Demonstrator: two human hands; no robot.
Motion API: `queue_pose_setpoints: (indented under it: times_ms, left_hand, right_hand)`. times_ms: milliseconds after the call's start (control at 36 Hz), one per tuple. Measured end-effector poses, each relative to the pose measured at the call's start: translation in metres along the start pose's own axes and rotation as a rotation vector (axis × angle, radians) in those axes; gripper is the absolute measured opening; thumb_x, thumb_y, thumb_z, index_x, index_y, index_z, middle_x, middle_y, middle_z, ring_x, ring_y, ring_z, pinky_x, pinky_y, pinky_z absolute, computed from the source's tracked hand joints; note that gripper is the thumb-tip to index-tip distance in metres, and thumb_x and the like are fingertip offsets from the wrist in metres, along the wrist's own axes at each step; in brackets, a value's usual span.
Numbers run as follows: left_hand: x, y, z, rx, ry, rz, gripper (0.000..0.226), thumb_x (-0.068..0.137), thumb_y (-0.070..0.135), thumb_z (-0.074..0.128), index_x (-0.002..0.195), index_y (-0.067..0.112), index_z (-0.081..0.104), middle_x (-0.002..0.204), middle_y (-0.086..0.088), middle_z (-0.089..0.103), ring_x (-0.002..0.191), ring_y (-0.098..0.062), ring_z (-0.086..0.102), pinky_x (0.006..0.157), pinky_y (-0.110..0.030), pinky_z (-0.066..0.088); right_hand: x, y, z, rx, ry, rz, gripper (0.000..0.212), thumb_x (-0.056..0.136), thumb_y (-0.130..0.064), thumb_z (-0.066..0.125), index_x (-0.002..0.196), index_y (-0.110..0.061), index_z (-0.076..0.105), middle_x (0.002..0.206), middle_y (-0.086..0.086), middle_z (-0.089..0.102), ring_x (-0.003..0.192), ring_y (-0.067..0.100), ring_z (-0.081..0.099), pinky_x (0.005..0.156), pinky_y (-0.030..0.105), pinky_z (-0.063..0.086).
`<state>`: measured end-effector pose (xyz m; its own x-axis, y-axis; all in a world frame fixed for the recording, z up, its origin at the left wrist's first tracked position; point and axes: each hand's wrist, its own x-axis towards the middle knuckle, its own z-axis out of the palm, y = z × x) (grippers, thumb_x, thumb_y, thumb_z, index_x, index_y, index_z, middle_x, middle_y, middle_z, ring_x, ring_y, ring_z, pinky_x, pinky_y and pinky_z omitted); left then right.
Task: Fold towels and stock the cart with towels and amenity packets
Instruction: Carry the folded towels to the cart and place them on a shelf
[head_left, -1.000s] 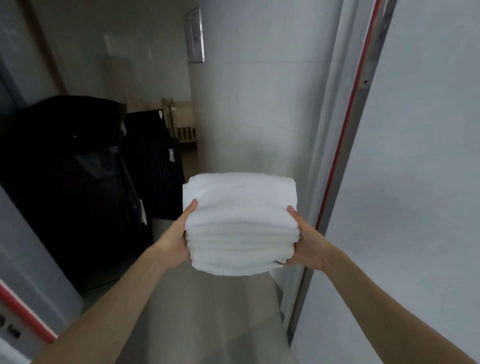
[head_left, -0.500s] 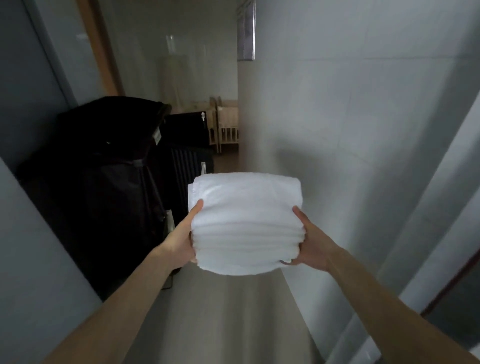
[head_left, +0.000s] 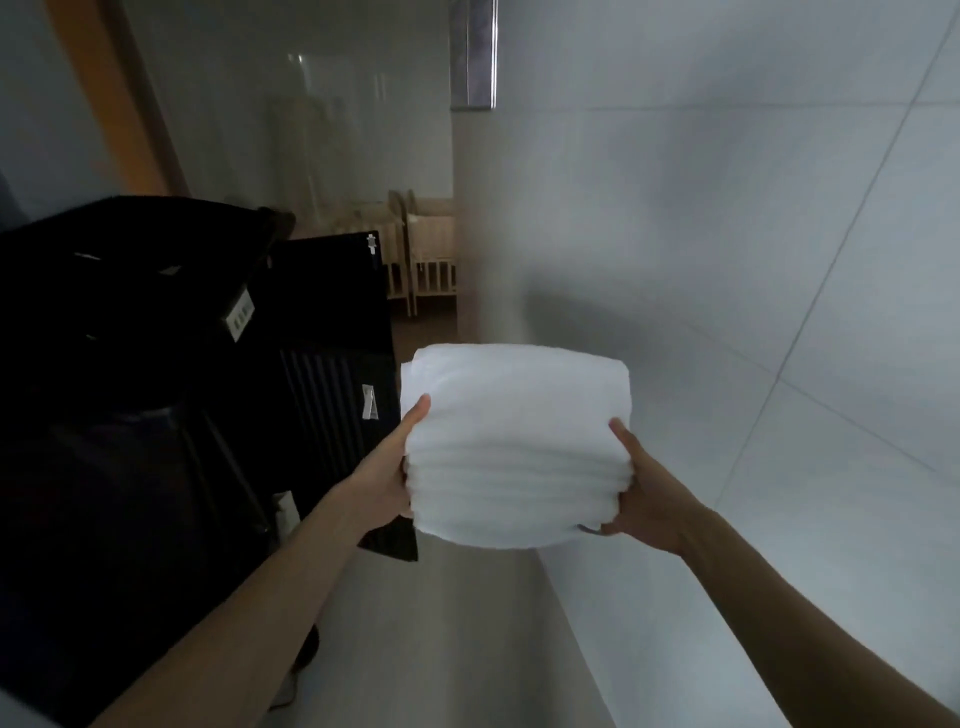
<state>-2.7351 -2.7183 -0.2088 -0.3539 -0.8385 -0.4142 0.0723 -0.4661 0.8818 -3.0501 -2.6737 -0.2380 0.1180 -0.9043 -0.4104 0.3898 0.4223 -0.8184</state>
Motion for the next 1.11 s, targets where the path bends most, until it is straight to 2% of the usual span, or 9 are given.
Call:
queue_pose_setpoints:
  times_ms: [167,278,444,528,583,778,972,1056,1111]
  left_hand:
    - [0.090,0.051,-0.016,-0.070,-0.074,-0.006,0.072,0.067,0.080,0.071,0.122,0.033,0.071,0.127,0.000,0.069,0.113,-0.026,0.068,0.091,-0.052,0.056]
    - [0.152,0.078,-0.026,-0.108,-0.048,-0.026,0.065,0.062,0.077,0.077,0.110,0.032,0.077,0.118,-0.001,0.074,0.100,-0.026,0.073,0.068,-0.047,0.060]
    - [0.240,0.120,-0.039,-0.088,0.092,0.021,0.078,0.056,0.080,0.078,0.116,0.030,0.073,0.114,-0.003,0.075,0.099,-0.026,0.074,0.089,-0.055,0.054]
    - [0.278,0.145,-0.044,-0.106,0.138,0.025,0.081,0.052,0.080,0.079,0.115,0.030,0.073,0.111,-0.003,0.076,0.101,-0.029,0.073,0.078,-0.052,0.058]
    - [0.304,0.163,-0.049,-0.117,0.161,0.030,0.087,0.052,0.079,0.079,0.122,0.030,0.068,0.112,-0.004,0.075,0.109,-0.032,0.068,0.074,-0.053,0.059]
    - [0.375,0.207,-0.084,-0.176,0.261,0.072,0.086,0.058,0.077,0.078,0.128,0.029,0.066,0.125,-0.003,0.070,0.118,-0.031,0.063,0.102,-0.062,0.044]
    - [0.444,0.229,-0.136,-0.220,0.341,0.060,0.087,0.052,0.079,0.079,0.123,0.030,0.069,0.118,-0.002,0.074,0.113,-0.030,0.066,0.089,-0.056,0.053]
    - [0.475,0.241,-0.163,-0.243,0.376,0.058,0.089,0.048,0.079,0.081,0.122,0.031,0.069,0.114,-0.001,0.075,0.113,-0.030,0.066,0.090,-0.058,0.052]
    - [0.499,0.252,-0.183,-0.252,0.385,0.058,0.087,0.050,0.079,0.080,0.121,0.031,0.069,0.112,-0.001,0.075,0.111,-0.030,0.067,0.081,-0.054,0.057]
  right_hand:
    - [0.080,-0.050,-0.007,0.012,0.023,-0.021,0.081,0.059,-0.071,0.081,0.128,-0.035,0.059,0.125,0.008,0.069,0.119,0.037,0.060,0.088,0.065,0.050]
    - [0.143,-0.083,-0.013,0.004,0.000,-0.012,0.083,0.061,-0.071,0.080,0.131,-0.033,0.057,0.130,0.010,0.066,0.120,0.038,0.059,0.091,0.067,0.047]
    - [0.247,-0.136,-0.024,-0.016,-0.079,-0.034,0.075,0.064,-0.069,0.080,0.126,-0.031,0.063,0.124,0.010,0.069,0.109,0.036,0.068,0.084,0.059,0.052]
    - [0.300,-0.165,-0.023,-0.016,-0.109,-0.019,0.071,0.064,-0.068,0.080,0.123,-0.032,0.068,0.125,0.008,0.069,0.108,0.035,0.068,0.093,0.065,0.047]
    - [0.335,-0.184,-0.019,-0.030,-0.128,0.020,0.078,0.062,-0.069,0.078,0.128,-0.029,0.065,0.126,0.009,0.068,0.113,0.035,0.066,0.098,0.066,0.043]
    - [0.446,-0.229,0.004,-0.037,-0.221,0.094,0.083,0.063,-0.068,0.081,0.134,-0.029,0.060,0.131,0.007,0.066,0.120,0.035,0.062,0.103,0.065,0.039]
    - [0.556,-0.247,0.031,-0.041,-0.199,0.197,0.091,0.054,-0.062,0.090,0.133,-0.029,0.061,0.130,0.010,0.066,0.124,0.040,0.056,0.101,0.067,0.038]
    - [0.606,-0.255,0.046,-0.062,-0.214,0.196,0.091,0.053,-0.062,0.090,0.133,-0.030,0.061,0.129,0.010,0.067,0.123,0.041,0.057,0.101,0.070,0.037]
    - [0.640,-0.261,0.057,-0.076,-0.232,0.203,0.087,0.056,-0.061,0.088,0.132,-0.028,0.060,0.126,0.010,0.068,0.122,0.040,0.058,0.102,0.068,0.039]
